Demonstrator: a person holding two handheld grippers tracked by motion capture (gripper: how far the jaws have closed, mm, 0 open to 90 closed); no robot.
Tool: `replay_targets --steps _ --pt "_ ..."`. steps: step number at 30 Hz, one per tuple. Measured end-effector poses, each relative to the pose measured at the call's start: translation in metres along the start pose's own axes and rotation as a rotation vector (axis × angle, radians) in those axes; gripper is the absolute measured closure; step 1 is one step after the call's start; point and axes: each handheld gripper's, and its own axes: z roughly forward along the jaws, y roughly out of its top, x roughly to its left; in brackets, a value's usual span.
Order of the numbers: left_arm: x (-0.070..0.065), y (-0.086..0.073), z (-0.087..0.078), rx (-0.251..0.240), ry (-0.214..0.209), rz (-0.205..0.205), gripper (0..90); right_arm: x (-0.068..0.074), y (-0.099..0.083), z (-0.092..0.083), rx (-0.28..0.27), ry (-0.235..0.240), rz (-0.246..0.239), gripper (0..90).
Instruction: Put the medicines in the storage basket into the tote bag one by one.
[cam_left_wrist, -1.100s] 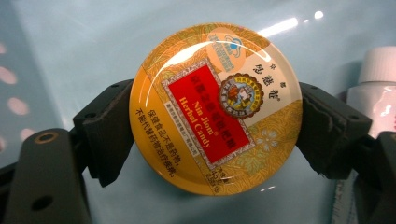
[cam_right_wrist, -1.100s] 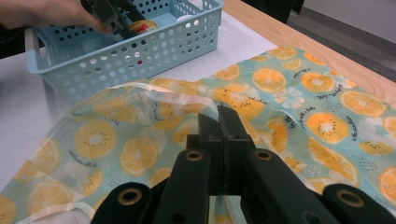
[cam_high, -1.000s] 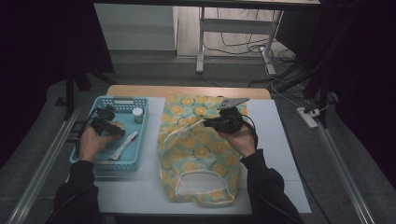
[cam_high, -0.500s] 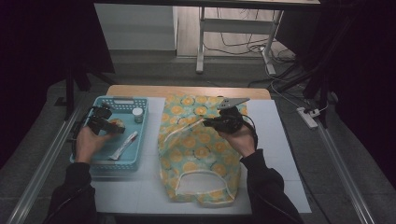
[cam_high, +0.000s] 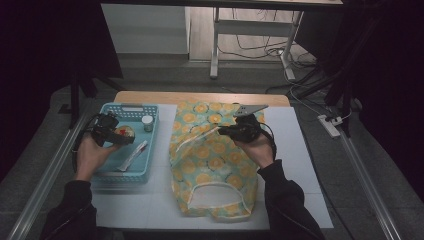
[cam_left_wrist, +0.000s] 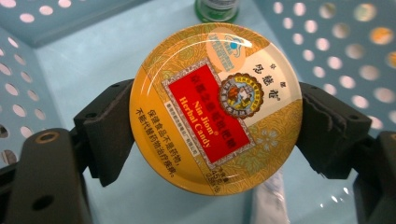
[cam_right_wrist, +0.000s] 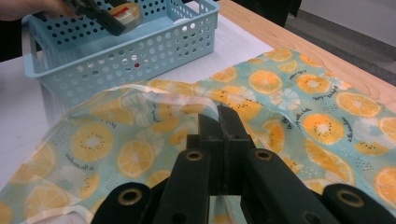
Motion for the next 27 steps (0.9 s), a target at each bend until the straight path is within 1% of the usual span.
replay_targets --steps 4,14,17,22,27 --pt "-0.008 -0.001 -0.009 -0.03 -0.022 0.016 20.6 -0.001 -0.001 0.0 0.004 -0.002 0.002 90.0" --pt "-0.034 -0.004 -0.026 -0.064 -0.075 0.094 20.6 -0.001 -0.001 0.0 0.002 -0.001 0.005 90.0" --pt "-0.042 -0.005 -0.029 -0.072 -0.084 0.108 20.7 -0.002 -0.001 0.0 -0.001 -0.002 0.005 90.0" --pt "-0.053 -0.007 -0.033 -0.083 -0.112 0.14 20.7 -0.002 -0.001 -0.001 -0.005 -0.005 0.004 90.0" --pt "-0.068 -0.007 -0.036 -0.09 -0.14 0.177 20.7 -0.002 -0.001 0.0 -0.003 -0.004 0.004 90.0"
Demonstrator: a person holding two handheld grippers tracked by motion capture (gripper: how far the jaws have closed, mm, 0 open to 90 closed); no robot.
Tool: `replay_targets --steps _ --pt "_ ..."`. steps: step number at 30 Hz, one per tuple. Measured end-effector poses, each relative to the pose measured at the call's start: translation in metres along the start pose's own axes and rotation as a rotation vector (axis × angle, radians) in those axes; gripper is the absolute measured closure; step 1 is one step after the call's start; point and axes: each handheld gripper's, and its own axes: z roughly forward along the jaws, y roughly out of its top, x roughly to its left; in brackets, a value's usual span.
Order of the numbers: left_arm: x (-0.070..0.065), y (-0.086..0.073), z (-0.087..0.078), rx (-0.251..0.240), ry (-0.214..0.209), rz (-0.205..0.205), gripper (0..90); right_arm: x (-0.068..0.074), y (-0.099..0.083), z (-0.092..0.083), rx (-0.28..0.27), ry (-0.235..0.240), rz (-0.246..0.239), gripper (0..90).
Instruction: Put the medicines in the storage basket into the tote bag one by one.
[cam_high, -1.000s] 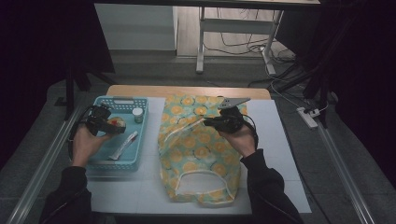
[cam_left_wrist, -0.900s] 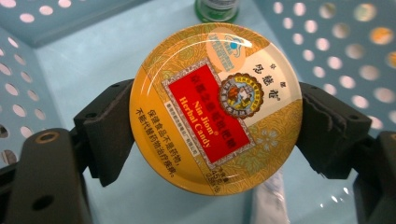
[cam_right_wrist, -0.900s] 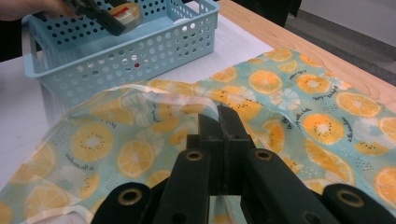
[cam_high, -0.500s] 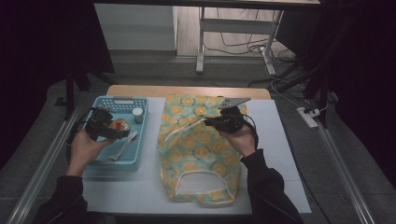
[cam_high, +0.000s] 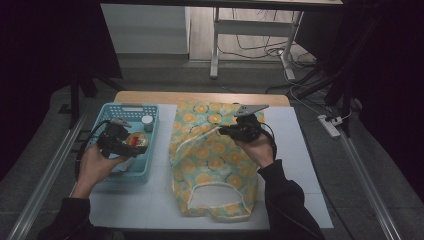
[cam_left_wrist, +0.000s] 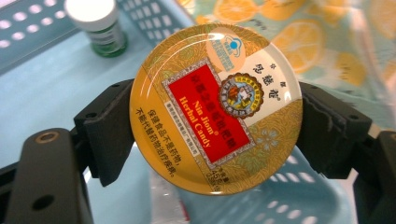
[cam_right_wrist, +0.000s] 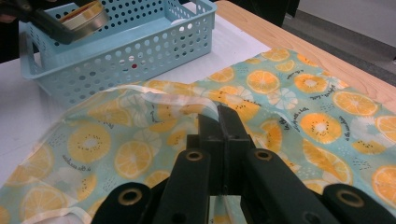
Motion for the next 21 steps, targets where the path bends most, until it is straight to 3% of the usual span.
replay_targets --steps 7,21 --pt "-0.02 0.003 -0.001 -0.006 -0.034 0.047 20.7 0.0 0.0 0.0 0.001 -0.002 0.0 90.0" --pt "-0.05 0.006 0.003 -0.021 -0.117 0.1 20.7 -0.002 -0.002 0.002 0.007 -0.002 0.005 90.0"
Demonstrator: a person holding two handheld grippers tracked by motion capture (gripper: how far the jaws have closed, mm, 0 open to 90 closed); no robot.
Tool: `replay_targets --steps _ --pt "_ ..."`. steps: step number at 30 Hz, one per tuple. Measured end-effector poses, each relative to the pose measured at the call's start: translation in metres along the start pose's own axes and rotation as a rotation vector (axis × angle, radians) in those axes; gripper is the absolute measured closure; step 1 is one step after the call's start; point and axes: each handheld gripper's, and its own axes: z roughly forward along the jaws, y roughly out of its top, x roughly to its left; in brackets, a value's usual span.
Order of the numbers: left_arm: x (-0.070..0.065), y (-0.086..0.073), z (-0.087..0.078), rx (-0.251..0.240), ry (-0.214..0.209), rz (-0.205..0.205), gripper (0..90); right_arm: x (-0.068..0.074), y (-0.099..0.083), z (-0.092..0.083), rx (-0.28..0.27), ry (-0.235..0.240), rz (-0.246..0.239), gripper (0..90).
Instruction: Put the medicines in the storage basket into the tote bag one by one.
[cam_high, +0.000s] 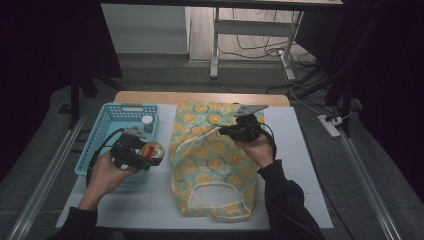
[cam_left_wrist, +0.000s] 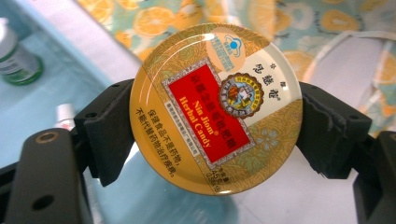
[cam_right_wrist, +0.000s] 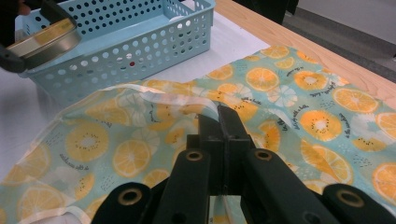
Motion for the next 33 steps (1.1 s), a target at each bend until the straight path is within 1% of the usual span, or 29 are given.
replay_targets --steps 6,13,17,22,25,30,33 --pt "-0.015 0.008 0.007 -0.003 -0.039 0.041 20.6 -0.001 -0.001 0.001 0.003 0.0 0.005 90.0" --pt "-0.031 0.021 0.021 -0.007 -0.086 0.079 20.7 -0.001 -0.001 0.001 0.003 0.0 0.003 90.0" --pt "-0.039 0.03 0.033 0.003 -0.104 0.101 20.6 -0.001 -0.002 0.002 0.005 0.001 0.002 90.0" --pt "-0.049 0.042 0.048 -0.002 -0.132 0.124 20.6 -0.002 -0.002 0.002 0.004 0.001 0.002 90.0" --pt "-0.054 0.049 0.058 0.003 -0.142 0.14 20.6 -0.003 -0.003 0.002 0.004 -0.002 0.004 90.0" --pt "-0.06 0.06 0.074 0.004 -0.164 0.152 20.7 -0.005 -0.004 0.002 0.003 -0.004 0.006 90.0" --pt "-0.063 0.065 0.084 0.005 -0.168 0.161 20.6 -0.005 -0.004 0.002 0.003 -0.005 0.005 90.0"
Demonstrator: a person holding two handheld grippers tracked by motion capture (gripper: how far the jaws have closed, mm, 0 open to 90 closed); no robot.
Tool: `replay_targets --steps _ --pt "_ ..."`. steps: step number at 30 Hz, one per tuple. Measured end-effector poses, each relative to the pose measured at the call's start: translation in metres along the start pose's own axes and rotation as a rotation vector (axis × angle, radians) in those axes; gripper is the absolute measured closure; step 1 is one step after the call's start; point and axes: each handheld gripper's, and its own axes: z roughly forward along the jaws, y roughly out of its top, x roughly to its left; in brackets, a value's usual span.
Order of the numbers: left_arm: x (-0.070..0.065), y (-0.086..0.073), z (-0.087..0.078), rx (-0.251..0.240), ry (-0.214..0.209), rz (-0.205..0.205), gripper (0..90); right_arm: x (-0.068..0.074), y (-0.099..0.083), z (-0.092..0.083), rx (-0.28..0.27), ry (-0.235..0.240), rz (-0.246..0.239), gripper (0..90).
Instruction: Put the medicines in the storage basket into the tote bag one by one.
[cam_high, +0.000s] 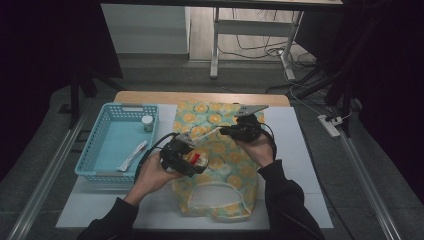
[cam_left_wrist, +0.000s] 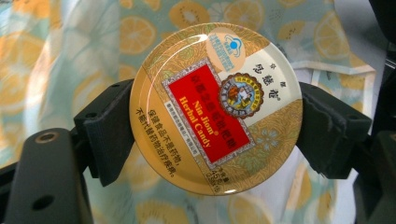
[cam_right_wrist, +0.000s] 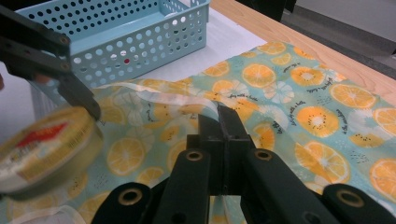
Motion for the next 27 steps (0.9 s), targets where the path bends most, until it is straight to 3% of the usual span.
replay_targets --steps 10,22,27 --pt "-0.001 0.02 0.031 -0.002 -0.012 0.027 20.6 -0.004 -0.003 0.001 0.003 -0.005 0.006 90.0" --pt "0.004 0.034 0.065 0.025 0.031 0.071 20.6 -0.007 -0.006 0.002 0.008 -0.013 0.015 90.0" --pt "0.01 0.034 0.077 0.026 0.038 0.067 20.6 -0.008 -0.007 0.004 0.014 -0.017 0.011 90.0"
